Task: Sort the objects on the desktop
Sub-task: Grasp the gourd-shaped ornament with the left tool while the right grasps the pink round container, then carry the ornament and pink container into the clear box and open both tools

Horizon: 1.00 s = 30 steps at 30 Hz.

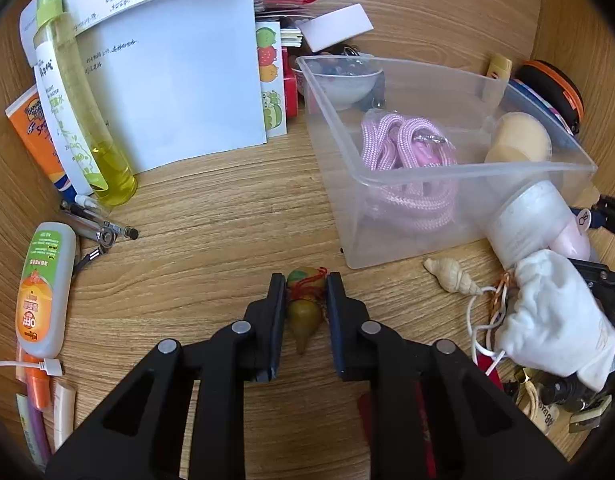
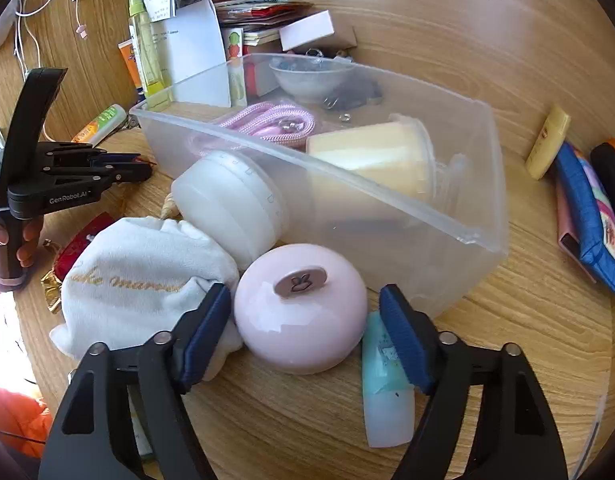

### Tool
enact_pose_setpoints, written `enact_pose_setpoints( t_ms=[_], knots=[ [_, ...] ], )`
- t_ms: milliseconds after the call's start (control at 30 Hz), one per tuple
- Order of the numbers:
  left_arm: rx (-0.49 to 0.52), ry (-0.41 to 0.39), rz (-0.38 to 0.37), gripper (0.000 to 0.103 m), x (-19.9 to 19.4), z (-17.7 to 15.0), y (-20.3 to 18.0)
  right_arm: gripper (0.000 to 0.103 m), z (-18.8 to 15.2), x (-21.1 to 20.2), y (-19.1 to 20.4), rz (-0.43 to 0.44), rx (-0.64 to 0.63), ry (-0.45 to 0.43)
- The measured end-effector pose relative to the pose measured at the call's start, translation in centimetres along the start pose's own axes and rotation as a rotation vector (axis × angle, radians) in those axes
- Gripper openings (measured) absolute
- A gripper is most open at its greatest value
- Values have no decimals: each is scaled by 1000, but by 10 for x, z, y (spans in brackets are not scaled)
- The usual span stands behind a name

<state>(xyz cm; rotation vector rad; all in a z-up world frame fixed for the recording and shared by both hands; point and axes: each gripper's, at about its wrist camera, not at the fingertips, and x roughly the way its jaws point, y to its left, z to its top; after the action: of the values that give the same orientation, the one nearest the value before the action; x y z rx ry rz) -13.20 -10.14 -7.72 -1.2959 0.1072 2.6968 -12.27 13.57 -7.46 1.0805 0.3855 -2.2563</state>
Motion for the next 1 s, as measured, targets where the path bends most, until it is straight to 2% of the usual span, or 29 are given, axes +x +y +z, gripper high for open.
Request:
enact_pose_setpoints(
  t_ms=[33,267,533,667,1000],
  knots=[
    [-2,0,0,19,0,0,0,60,0,1,1,1,-4,-3],
    [-18,-30,-3,19,-10,-6,0,60,-3,-3,-1,-5,18,-16],
    [-36,-69,-18,19,-28,-10,-4,60,-6,-30,-3,0,61,-73],
    [-76,-107,-12,19,-41,-9,-3,60,-6,-47,-4,1,87,-115],
    [-66,-204,-50,19,-72,8,-12,60,4,-78,-17,-8,111,-192]
  ],
)
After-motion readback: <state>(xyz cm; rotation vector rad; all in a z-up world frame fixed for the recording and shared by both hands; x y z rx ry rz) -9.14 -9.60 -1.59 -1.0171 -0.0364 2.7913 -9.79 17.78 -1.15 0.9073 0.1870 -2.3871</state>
